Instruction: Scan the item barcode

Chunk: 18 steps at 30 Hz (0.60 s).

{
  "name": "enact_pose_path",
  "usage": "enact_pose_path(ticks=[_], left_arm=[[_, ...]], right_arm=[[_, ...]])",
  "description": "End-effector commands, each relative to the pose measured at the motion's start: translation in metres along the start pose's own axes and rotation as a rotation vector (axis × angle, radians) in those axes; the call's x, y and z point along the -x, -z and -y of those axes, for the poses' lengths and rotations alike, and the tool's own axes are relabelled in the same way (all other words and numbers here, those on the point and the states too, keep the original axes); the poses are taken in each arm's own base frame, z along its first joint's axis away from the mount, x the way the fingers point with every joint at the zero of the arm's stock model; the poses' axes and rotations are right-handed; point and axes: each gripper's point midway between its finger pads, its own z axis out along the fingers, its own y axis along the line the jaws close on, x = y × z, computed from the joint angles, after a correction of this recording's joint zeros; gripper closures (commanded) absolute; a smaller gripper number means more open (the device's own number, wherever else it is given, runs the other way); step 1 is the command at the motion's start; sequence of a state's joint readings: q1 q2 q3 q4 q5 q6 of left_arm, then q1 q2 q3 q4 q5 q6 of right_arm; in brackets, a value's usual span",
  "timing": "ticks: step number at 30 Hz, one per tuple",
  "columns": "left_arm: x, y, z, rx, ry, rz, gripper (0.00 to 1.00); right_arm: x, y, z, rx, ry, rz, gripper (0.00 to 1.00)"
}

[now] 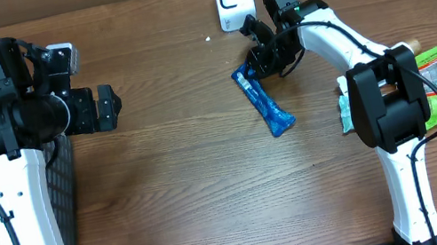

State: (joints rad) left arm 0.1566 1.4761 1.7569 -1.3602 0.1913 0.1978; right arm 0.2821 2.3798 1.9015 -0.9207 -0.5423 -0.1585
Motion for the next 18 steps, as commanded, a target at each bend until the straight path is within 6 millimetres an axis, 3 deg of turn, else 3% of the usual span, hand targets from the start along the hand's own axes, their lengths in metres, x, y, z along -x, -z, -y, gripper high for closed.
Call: enact_pose_path(ticks=[1,7,11,15,18], left_arm=[[0.002,-0.002,0.001,-0.008,-0.005,0.002,0.00],[0.002,-0.002,0.001,-0.008,-0.005,0.002,0.00],[0.002,-0.002,0.001,-0.008,-0.005,0.002,0.00],[0.002,-0.002,0.001,-0.009,-0.005,0.002,0.00],[0.002,-0.002,0.001,-0.008,-0.005,0.002,0.00]], right_arm=[[-0.007,-0.005,0.003,0.011,-0.008,-0.019,0.79],[-0.003,-0.003,0.001,0.018,-0.004,-0.008,0.96],[0.005,0.010,-0.003,0.018,-0.006,0.001,0.96],[0.020,0.036,-0.005,-0.060,-0.012,0.018,0.96],[0.037,0.063,0.002,-0.237,-0.034,0.059,0.96]])
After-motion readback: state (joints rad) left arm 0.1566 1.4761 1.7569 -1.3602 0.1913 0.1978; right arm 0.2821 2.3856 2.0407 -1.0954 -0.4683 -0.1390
